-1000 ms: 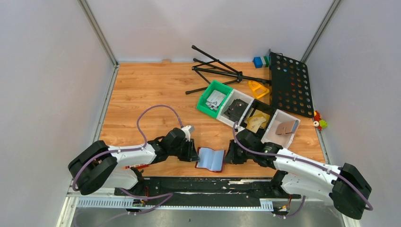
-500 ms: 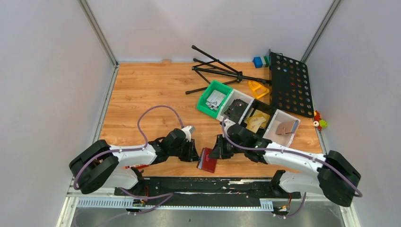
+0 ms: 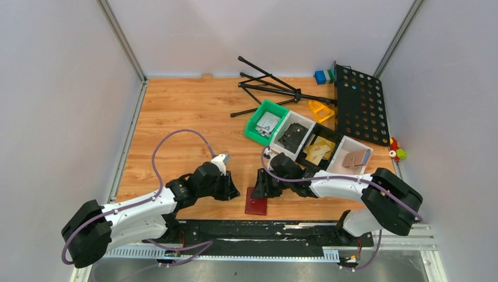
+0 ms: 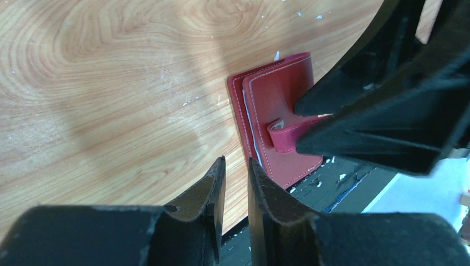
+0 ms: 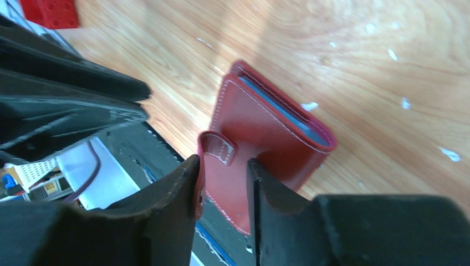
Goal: Take the credit cards out of the card holder
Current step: Close the card holder at the center of the board, then move the card holder to the center of the board.
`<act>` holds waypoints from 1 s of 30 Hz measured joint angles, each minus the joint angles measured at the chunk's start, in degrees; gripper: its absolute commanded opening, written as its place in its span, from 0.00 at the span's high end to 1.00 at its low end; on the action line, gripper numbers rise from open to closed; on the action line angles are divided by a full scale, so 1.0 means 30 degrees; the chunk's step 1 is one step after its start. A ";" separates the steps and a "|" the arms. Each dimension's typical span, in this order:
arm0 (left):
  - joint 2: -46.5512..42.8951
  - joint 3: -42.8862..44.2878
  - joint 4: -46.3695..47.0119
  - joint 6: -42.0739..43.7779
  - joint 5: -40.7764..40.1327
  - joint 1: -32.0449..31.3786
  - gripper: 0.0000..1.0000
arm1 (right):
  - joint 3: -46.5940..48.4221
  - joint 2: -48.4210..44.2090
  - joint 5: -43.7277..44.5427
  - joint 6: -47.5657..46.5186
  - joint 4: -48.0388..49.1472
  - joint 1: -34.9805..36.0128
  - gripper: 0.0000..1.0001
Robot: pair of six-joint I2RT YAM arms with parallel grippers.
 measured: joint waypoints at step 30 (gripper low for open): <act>-0.5872 -0.0962 -0.3978 0.0080 -0.3213 0.0036 0.56 | -0.0554 -0.0911 0.0874 0.0386 -0.1661 0.0372 1.00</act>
